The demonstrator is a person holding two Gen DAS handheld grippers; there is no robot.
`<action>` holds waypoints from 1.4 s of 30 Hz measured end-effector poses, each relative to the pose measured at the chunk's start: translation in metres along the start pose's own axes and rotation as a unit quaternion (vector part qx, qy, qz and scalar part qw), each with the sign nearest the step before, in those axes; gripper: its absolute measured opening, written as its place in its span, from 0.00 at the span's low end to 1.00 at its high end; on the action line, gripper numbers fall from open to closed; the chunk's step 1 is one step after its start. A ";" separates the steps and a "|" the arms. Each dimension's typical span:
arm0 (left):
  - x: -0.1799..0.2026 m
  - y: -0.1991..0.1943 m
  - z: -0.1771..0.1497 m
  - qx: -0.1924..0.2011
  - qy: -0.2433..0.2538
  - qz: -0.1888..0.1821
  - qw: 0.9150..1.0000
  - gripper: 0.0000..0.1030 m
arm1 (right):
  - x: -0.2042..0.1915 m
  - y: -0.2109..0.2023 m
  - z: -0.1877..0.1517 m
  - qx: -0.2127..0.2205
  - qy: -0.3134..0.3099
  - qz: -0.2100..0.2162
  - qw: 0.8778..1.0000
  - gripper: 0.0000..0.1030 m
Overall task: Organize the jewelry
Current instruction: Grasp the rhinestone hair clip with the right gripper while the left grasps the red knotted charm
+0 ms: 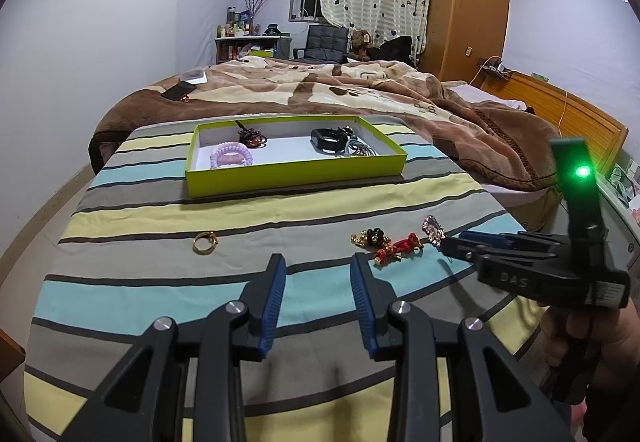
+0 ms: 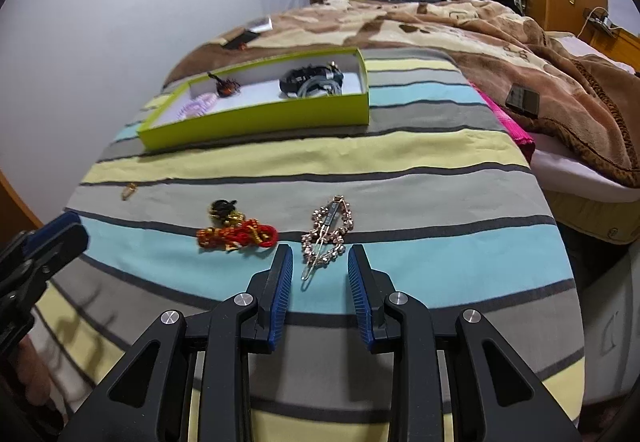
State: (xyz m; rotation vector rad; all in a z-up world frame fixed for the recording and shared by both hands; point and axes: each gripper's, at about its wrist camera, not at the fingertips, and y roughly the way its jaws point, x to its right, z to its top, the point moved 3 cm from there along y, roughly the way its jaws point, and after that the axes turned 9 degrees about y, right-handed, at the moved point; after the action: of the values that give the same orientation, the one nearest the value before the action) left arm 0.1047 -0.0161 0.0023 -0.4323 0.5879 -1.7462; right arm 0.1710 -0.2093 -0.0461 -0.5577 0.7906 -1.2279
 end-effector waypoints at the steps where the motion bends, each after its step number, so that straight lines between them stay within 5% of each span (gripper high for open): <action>1: 0.000 0.001 0.000 -0.001 0.000 -0.001 1.000 0.34 | 0.000 0.003 0.001 -0.003 0.000 -0.002 1.000 0.29; 13: 0.005 0.015 0.007 -0.011 0.000 -0.021 1.000 0.34 | -0.010 0.016 0.005 -0.016 -0.055 -0.045 0.997 0.26; 31: 0.045 0.064 0.018 -0.071 0.045 -0.099 0.992 0.39 | 0.015 -0.010 -0.003 -0.004 -0.008 -0.009 1.000 0.25; 36: 0.051 0.087 0.017 -0.113 0.050 -0.109 0.986 0.39 | 0.020 -0.014 -0.001 0.001 -0.002 -0.001 1.000 0.25; 42: 0.063 0.090 0.018 -0.120 0.085 -0.097 0.984 0.39 | 0.023 -0.013 -0.002 -0.001 0.002 0.005 1.000 0.25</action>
State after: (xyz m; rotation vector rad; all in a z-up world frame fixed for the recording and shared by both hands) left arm 0.1702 -0.0969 -0.0382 -0.5261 0.9093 -1.9181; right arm 0.1647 -0.2347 -0.0422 -0.5512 0.7974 -1.2198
